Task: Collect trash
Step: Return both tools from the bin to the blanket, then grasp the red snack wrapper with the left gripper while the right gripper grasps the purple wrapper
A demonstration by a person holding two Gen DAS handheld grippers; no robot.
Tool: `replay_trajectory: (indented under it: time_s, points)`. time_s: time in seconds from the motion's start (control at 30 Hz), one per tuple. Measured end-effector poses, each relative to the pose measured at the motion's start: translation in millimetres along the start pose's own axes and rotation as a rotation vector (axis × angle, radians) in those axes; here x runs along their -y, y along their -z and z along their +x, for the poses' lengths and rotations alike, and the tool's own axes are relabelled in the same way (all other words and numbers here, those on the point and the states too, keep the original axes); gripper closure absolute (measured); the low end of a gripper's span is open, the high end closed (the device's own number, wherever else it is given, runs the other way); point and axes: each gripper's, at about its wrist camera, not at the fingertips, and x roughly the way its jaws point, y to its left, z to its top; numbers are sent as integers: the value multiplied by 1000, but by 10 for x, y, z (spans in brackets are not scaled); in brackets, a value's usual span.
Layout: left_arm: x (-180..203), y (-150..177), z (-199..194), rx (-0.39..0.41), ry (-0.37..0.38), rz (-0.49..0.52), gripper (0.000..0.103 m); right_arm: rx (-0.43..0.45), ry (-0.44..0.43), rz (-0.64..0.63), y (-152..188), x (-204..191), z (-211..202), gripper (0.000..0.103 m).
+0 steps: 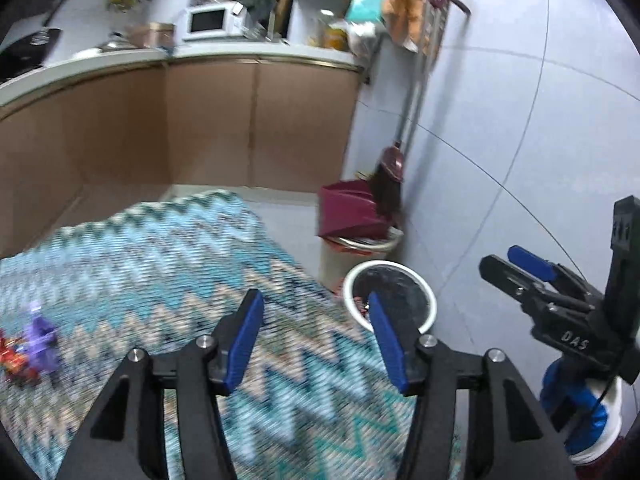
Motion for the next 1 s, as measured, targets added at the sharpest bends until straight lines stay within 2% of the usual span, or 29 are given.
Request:
replay_trajectory:
  time_s: [0.27, 0.5, 0.7, 0.77, 0.83, 1.0]
  points:
    - [-437, 361, -755, 76, -106, -61, 46, 16, -92, -43, 89, -579, -294, 15]
    - [-484, 549, -1200, 141, -202, -71, 46, 7, -149, -101, 239, -968, -421, 11]
    - [-487, 630, -1377, 174, -238, -75, 46, 4, -173, -126, 260, -1117, -466, 10]
    - [-496, 645, -1380, 174, -239, -78, 46, 5, -176, -127, 268, -1128, -468, 8]
    - [-497, 661, -1354, 171, -245, -83, 46, 0, -177, -126, 285, -1143, -446, 0]
    - [-530, 693, -1267, 160, -254, -85, 45, -19, -181, -123, 337, -1156, -374, 0]
